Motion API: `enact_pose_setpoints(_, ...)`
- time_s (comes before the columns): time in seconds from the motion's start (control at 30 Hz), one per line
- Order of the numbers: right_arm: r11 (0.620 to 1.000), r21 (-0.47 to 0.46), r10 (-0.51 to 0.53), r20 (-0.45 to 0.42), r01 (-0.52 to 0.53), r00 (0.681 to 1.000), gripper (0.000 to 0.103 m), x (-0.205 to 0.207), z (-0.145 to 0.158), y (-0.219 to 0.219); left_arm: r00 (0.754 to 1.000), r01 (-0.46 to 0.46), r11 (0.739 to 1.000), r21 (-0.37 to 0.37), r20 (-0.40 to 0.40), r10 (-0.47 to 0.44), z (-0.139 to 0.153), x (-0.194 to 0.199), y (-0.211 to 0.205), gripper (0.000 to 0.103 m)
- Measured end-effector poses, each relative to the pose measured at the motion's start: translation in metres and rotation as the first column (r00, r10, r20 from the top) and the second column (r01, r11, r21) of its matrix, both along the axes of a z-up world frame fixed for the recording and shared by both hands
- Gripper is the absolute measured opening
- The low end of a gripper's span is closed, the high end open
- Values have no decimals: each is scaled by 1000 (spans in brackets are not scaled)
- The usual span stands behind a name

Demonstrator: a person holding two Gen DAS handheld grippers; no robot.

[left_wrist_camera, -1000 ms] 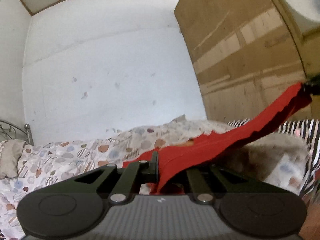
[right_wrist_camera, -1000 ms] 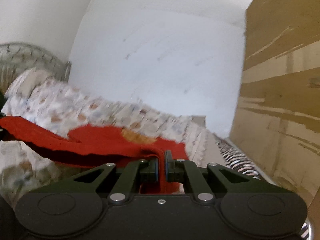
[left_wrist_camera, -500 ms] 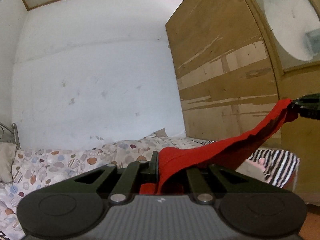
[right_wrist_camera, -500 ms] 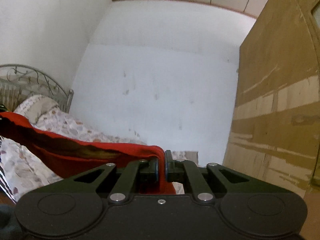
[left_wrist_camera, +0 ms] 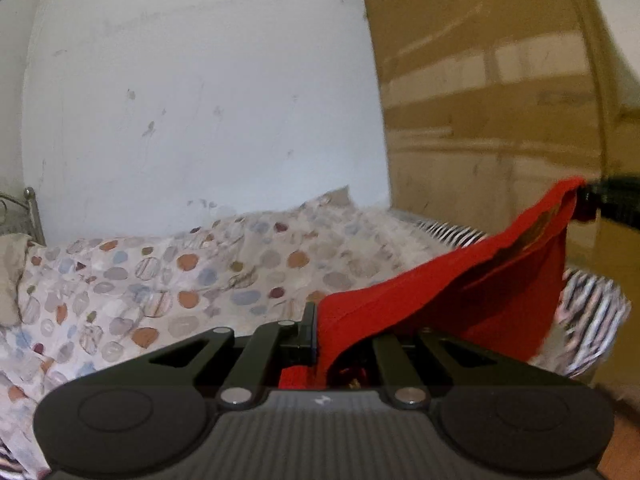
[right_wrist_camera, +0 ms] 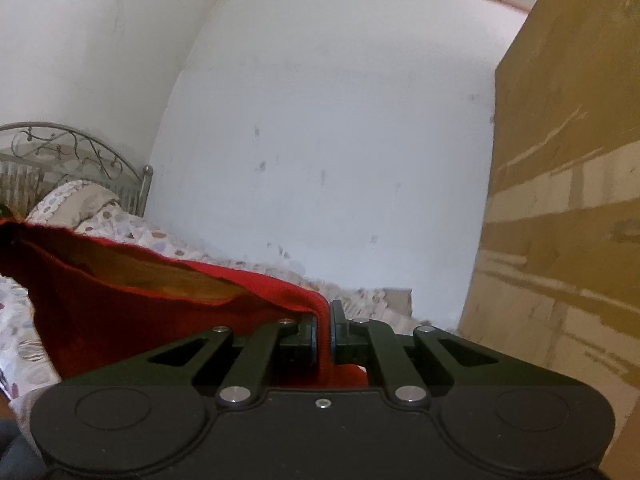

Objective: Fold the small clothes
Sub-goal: 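Lift the red hem with both grippers and carry it over toward the collar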

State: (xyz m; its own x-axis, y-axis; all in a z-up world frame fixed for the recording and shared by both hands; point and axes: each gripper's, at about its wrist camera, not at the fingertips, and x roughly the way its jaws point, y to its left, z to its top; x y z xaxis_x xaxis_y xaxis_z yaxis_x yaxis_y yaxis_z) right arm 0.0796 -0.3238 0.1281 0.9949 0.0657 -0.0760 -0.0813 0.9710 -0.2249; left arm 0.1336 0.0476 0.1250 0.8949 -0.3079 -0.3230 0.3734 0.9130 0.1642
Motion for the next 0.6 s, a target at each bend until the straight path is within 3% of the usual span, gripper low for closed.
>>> enact_pose_setpoints(0.17,998,-61,5,-50,-8,999,5,88,-13,9,993,-36,999,20,-114,38,-16,83,-2,6)
enact_pose_setpoints(0.27,994,-105,6,-145,-21,989,6,144,-31,8,977,-69,998,-11,-202,65,-43,135,0,6)
enact_pose_setpoints(0.37,993,-116,-21,-221,-5,975,6,191,-58,6,968,-84,996,-20,-238,77,-68,176,-4,6)
enact_pose_setpoints(0.6,995,-87,-78,-336,51,939,6,258,-115,3,940,-102,995,-3,-327,96,-111,250,-16,7)
